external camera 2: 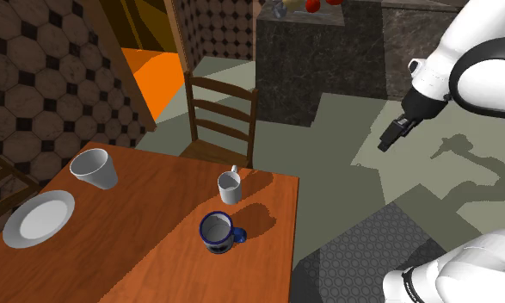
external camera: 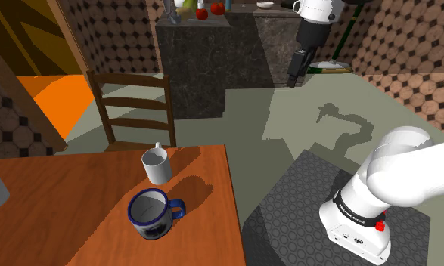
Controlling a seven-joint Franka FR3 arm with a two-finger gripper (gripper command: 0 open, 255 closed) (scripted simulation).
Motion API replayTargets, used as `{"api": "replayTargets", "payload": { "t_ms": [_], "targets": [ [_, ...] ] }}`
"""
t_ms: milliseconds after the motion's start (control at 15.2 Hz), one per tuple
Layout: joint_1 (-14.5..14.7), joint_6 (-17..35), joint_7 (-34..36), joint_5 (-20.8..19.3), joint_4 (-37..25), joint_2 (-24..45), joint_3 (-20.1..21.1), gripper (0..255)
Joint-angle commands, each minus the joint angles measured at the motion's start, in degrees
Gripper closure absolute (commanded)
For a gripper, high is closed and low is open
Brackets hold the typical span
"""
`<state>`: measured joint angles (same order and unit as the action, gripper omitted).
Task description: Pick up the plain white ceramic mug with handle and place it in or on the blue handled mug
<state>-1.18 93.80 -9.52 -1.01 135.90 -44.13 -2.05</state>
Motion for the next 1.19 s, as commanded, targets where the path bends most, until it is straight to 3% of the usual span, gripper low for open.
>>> {"api": "replayTargets", "payload": {
  "t_ms": [0,594,1122],
  "targets": [
    [0.0,0.0,0.0,0.0,0.0,0.0,0.0,0],
    [3.8,9.9,9.6,4.9,0.0,9.6,9.2,0],
    [6.0,18.0,18.2,6.0,-4.7,21.9,17.1,0]
  ]
}}
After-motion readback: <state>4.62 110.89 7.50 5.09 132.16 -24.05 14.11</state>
